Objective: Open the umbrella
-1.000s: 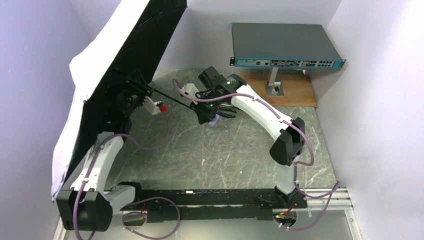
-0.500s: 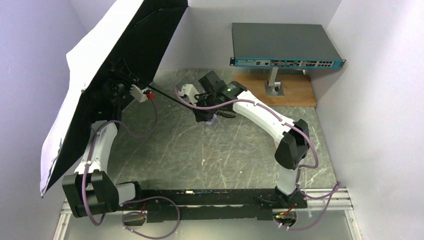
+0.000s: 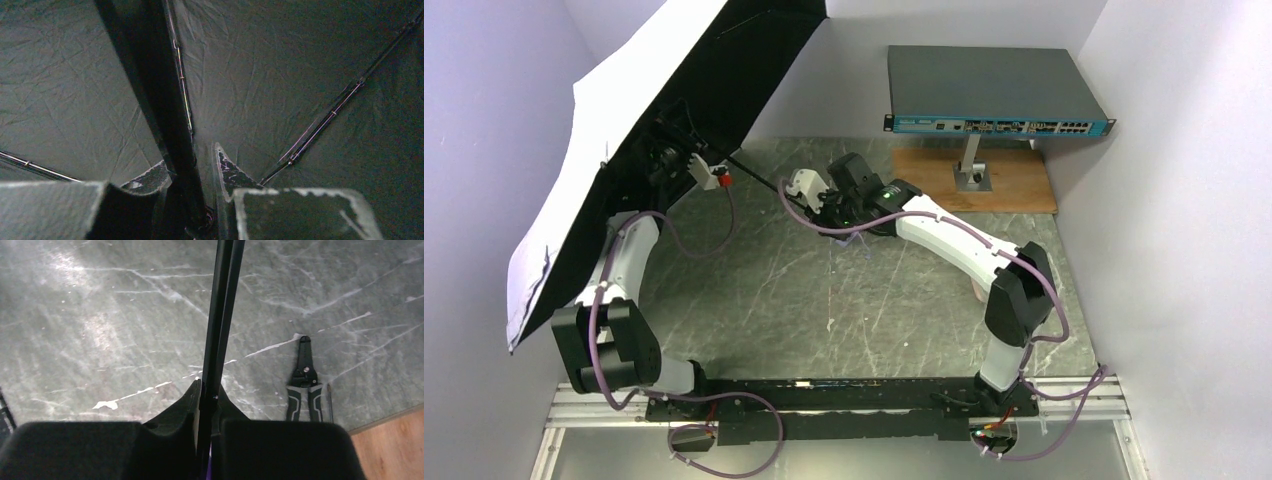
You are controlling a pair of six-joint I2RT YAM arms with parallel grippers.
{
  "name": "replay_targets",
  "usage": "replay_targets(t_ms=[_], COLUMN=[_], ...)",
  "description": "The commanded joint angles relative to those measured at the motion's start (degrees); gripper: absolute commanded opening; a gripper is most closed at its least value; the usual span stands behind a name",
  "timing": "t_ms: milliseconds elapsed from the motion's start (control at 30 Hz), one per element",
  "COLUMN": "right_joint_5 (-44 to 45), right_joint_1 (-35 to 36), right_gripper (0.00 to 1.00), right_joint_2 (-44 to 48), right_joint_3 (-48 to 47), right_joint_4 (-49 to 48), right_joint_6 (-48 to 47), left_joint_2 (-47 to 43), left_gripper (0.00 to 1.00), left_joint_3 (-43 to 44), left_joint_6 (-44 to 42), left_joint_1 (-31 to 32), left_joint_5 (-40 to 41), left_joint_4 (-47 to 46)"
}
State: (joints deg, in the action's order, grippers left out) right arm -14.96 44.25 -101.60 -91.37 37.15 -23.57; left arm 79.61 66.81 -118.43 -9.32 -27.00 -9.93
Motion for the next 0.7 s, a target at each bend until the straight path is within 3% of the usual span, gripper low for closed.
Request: replay_targets(t_ms=[0, 433, 667], right_joint_5=[2.4, 1.9, 0.3], right_joint_1=[-3.0, -3.7, -3.7], right_gripper=[0.0, 0.0, 0.0], right_joint_2=[5.6, 7.5, 5.4], right_joint_3=[9.4, 18.9, 14.2], right_joint_4=[28.1, 27.5, 26.1], right_joint_6=[-9.1, -8.7, -9.3], left_joint_2=[4.1, 9.2, 7.6], left_gripper=[0.2, 0.19, 0.2], left_joint_3=[9.6, 16.8, 14.5], left_joint_6=[-0.6, -3.5, -3.5], left_joint_1=[-12.5, -13.3, -13.1], left_joint_5=[26.9, 30.8, 27.7], left_joint_4=[-14.9, -16.4, -19.4])
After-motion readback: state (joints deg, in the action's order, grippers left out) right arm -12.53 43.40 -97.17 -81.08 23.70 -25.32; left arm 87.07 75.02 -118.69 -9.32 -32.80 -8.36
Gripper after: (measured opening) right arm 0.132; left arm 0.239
